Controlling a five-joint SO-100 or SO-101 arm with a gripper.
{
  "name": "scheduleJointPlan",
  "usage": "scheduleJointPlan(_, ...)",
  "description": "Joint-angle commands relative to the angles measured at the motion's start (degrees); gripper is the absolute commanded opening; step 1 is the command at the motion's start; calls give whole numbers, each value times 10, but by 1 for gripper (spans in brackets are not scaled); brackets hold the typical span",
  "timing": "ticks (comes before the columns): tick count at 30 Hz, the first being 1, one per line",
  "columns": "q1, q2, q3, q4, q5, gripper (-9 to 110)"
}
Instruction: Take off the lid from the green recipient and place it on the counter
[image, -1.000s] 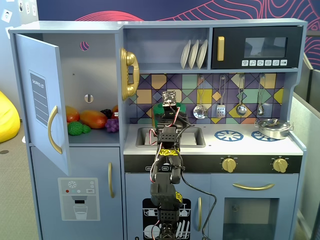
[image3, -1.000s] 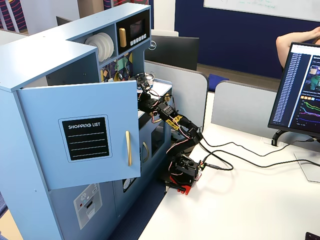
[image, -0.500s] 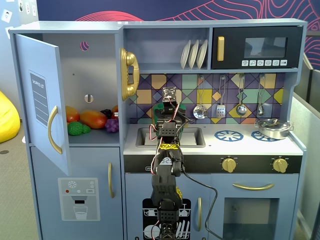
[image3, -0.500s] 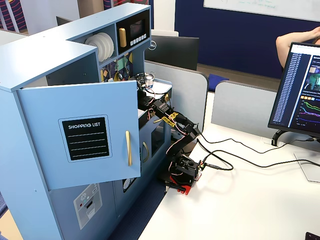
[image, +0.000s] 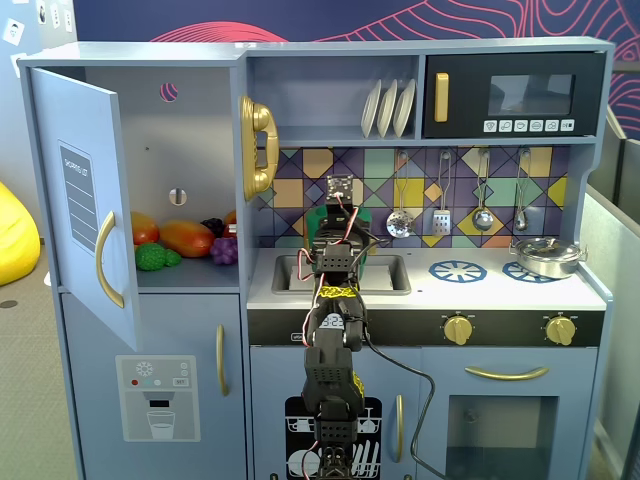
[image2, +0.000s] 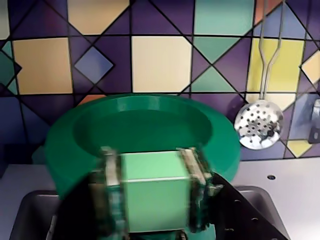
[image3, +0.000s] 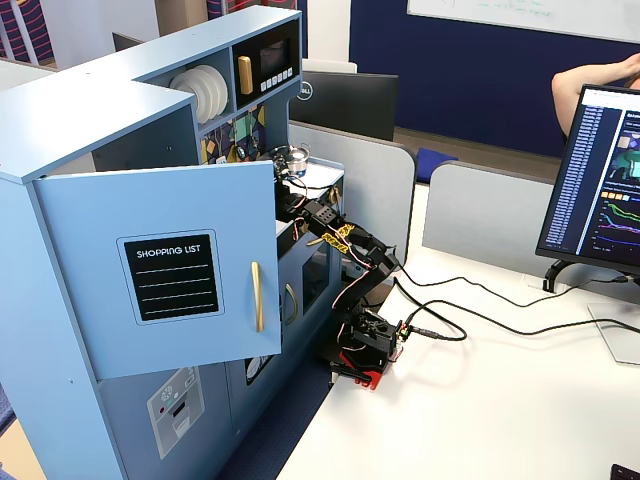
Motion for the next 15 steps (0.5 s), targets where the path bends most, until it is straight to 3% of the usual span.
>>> scheduleJointPlan(1,-8,7,-46,-4,-21,0)
scheduleJointPlan(15,11,7,-99,-103,-30,0)
